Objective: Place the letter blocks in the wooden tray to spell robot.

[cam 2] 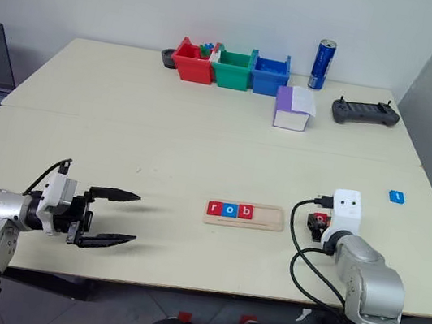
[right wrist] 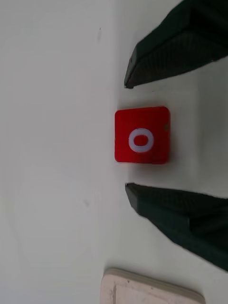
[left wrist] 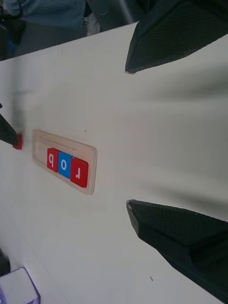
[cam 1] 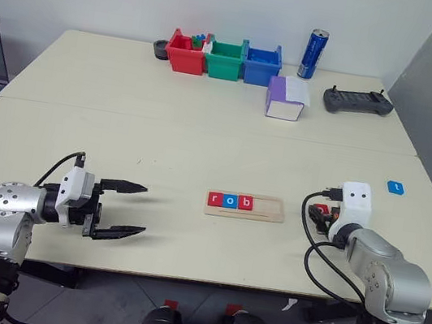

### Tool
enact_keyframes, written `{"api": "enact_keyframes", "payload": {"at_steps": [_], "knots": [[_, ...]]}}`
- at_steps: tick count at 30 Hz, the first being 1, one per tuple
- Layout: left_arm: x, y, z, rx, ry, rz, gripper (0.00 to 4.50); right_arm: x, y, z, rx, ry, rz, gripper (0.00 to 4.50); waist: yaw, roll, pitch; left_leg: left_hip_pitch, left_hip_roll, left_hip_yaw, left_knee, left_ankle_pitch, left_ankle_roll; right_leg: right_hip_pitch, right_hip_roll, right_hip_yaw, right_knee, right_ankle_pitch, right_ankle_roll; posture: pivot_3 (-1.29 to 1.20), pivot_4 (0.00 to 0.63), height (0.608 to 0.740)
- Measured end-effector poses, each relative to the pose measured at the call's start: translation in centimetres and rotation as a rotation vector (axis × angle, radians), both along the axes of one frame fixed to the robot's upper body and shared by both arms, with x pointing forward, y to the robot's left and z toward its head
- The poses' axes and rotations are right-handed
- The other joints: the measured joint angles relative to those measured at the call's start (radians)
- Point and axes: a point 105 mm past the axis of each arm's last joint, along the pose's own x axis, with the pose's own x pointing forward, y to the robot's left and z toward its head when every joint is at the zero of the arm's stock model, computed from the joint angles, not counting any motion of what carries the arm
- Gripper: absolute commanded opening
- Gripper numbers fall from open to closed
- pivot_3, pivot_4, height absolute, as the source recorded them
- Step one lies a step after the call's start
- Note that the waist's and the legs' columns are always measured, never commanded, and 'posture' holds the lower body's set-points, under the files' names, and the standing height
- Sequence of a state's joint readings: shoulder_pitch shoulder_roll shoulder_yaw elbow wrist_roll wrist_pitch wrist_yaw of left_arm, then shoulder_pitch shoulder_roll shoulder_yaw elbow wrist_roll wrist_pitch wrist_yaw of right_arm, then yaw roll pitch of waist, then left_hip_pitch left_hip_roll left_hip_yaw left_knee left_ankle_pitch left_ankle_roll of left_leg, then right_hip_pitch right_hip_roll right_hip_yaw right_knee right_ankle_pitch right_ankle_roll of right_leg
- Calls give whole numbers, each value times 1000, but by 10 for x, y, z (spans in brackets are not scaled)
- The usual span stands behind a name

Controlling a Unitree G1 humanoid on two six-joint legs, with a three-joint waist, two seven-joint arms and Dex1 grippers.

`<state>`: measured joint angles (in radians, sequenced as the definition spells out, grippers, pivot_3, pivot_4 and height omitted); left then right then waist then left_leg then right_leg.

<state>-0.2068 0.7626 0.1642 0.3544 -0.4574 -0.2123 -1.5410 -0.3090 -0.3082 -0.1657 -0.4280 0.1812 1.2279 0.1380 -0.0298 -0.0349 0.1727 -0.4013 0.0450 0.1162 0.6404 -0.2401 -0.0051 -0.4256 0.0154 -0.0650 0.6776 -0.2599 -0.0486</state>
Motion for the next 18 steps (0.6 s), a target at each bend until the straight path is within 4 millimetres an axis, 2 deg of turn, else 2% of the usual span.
{"api": "enact_keyframes", "payload": {"at_steps": [1,5,9,12,14,16,18], "knots": [[0,0,0,0,0,1,4500,1,-4,4,-14,-4,10,4468,0,0,0,0,0,0,0,0,0,0,0,0,0,0,0,0,150,740],[-1,-1,-1,-1,1,5,4500,6,-19,21,-66,-9,154,4468,1,0,0,0,0,0,0,0,0,0,0,-1,-1,0,0,0,150,740],[-4,-3,-1,-4,-2,3,4500,7,-22,32,-136,-5,491,4468,0,0,0,0,0,0,-2,0,0,1,1,-1,-4,0,0,0,150,740],[-5,-5,-1,-11,-1,0,4500,-8,-11,23,-178,46,836,4468,0,-1,1,0,0,-1,-3,0,0,1,1,-1,-5,0,0,0,150,740],[-6,-5,-1,-11,-3,-2,4500,-11,-10,13,-190,99,981,4468,-2,-1,1,1,0,-1,-3,0,0,1,1,-1,-5,0,0,0,150,740],[-6,-7,1,-12,-10,-7,4500,-5,-15,9,-200,131,1055,4468,-3,-1,1,1,0,0,-1,0,0,1,1,-1,-4,0,0,0,150,740],[-6,-6,1,-14,-10,-6,4500,2,-18,15,-226,127,1118,4468,-2,-1,1,1,0,0,-1,0,0,1,1,-1,-3,0,0,0,150,740]]}}
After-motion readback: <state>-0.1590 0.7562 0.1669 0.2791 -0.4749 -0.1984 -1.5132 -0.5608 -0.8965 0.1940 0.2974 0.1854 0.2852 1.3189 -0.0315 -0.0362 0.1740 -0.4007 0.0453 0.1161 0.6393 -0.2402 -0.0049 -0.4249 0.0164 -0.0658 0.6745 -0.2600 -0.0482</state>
